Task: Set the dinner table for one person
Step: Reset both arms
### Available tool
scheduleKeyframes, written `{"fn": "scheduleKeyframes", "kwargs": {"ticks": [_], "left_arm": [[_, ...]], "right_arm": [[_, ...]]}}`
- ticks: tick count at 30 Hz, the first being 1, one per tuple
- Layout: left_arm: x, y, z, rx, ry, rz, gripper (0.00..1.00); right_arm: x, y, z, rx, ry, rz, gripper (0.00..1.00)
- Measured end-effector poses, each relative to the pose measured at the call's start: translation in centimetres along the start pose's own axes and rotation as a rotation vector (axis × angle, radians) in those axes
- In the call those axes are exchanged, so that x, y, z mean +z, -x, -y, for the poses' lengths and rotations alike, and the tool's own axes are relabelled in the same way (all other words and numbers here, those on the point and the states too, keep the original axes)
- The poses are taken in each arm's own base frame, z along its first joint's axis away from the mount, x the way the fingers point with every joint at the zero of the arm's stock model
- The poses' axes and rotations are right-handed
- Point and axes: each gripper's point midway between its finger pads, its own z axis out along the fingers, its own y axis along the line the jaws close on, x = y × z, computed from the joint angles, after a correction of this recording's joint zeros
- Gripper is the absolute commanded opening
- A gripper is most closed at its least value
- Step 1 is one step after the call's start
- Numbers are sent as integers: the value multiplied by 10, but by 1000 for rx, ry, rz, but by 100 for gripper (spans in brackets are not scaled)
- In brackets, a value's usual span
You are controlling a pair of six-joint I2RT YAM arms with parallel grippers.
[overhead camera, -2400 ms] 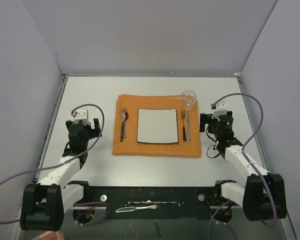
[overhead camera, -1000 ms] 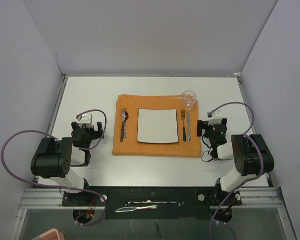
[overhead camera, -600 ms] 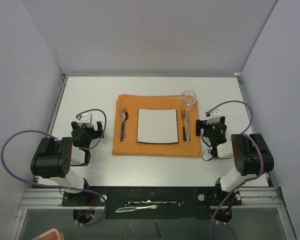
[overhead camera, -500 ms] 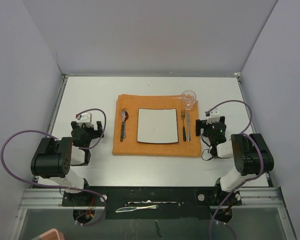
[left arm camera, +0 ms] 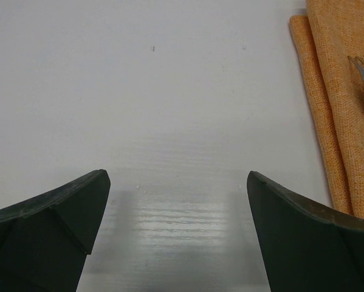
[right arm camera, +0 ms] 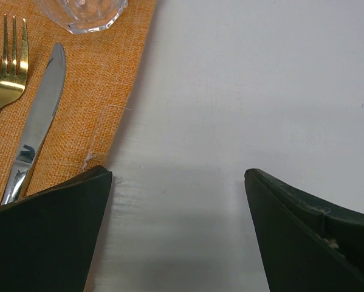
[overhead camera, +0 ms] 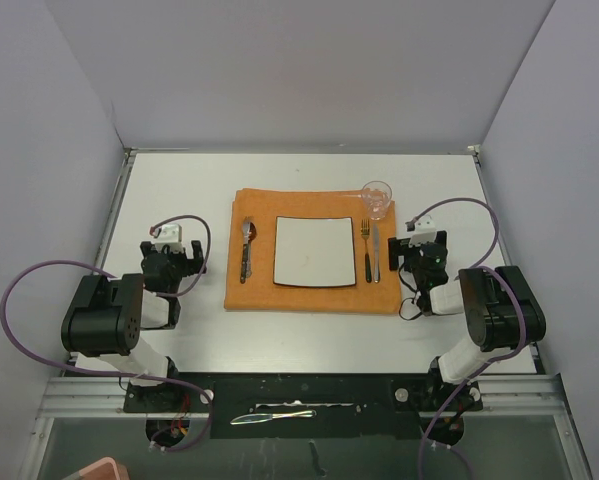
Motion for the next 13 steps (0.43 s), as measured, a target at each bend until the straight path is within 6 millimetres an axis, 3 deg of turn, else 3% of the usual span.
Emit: {"fn": "scheduleKeyframes", "kwargs": {"ticks": [13], "left_arm": [[0,0,0,-9,0,1,98]], "right_arm": [[5,1,3,9,0,-19,98]]}}
